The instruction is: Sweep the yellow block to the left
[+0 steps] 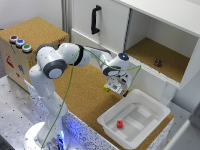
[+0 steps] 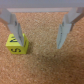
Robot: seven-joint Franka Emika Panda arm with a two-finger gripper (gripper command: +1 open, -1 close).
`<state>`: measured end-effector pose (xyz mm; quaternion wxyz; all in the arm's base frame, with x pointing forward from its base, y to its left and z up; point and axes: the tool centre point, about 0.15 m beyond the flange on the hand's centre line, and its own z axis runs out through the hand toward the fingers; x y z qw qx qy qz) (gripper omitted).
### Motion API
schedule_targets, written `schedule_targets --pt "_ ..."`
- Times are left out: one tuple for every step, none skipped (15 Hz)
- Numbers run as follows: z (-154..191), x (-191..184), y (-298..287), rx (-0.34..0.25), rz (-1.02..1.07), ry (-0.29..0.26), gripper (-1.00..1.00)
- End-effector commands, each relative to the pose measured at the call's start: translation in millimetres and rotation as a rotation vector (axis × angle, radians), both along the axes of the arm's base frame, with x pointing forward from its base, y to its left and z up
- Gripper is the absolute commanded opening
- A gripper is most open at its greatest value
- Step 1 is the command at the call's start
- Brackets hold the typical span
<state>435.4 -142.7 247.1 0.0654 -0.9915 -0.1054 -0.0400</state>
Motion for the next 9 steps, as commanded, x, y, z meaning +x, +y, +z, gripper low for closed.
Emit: schedule_targets --pt "-32 14 28 -0.007 -0.008 -0.008 -1.00" --pt "-34 16 31 -0.002 -0.005 -0.005 -1.00" --pt "-37 18 35 -0.004 0.000 -0.002 -1.00" --pt "-39 18 37 -0.006 0.003 0.005 -1.00" --pt "-42 18 40 -0.014 0.005 0.011 -1.00" --pt "-43 16 42 -0.011 0.004 0.018 -1.00" --pt "-42 14 47 -0.015 0.008 0.022 -1.00" --pt "-41 11 52 -0.010 0.011 0.028 -1.00" --pt "-39 8 59 0.000 0.010 0.030 -1.00"
